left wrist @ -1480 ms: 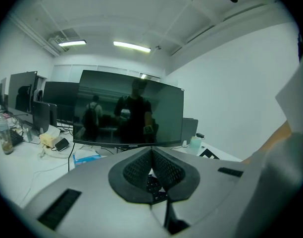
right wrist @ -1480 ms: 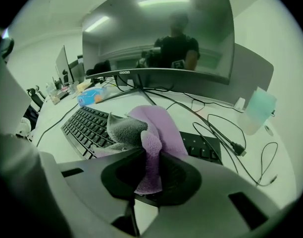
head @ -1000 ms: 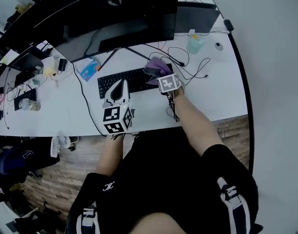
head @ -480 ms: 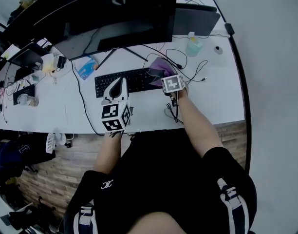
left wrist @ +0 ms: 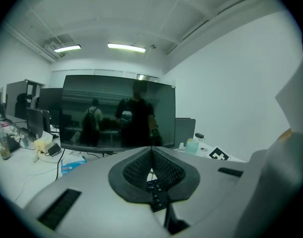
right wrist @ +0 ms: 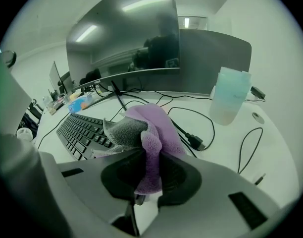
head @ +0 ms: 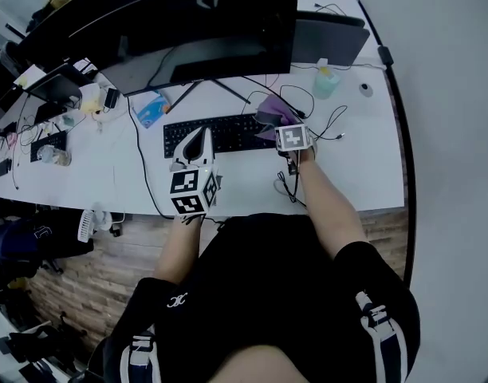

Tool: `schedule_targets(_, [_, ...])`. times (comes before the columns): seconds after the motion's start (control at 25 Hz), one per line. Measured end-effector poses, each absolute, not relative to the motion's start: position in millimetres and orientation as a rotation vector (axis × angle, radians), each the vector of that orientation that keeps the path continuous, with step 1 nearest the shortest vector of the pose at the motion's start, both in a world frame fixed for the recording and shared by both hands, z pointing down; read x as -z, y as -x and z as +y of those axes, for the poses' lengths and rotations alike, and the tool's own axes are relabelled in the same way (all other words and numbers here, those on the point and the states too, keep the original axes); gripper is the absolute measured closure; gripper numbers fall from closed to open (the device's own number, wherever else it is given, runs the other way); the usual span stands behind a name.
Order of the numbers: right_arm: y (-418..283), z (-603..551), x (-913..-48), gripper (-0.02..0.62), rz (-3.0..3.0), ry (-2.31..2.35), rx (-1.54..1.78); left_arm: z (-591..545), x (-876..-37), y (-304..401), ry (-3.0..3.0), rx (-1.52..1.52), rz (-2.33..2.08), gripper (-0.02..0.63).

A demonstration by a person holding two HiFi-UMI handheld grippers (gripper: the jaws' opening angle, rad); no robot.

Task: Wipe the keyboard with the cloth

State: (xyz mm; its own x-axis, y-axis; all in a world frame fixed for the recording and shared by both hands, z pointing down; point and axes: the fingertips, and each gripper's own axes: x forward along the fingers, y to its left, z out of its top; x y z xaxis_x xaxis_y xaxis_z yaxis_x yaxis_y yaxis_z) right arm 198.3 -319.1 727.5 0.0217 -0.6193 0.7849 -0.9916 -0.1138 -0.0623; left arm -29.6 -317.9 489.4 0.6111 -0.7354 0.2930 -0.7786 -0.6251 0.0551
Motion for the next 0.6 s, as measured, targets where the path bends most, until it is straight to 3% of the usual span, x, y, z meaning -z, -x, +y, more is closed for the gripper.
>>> schedule_targets(0.28, [-204, -314, -698, 0.508, -1.685, -1.915, -0.891, -316, -491, 38, -2.653, -0.37, -1.273, 0.594])
schedule_targets(0.6, [-206, -323, -591, 0.509, -1.923, -2.112, -0.64, -328, -479, 27, -2.686, -0.337, -1.265, 0.594])
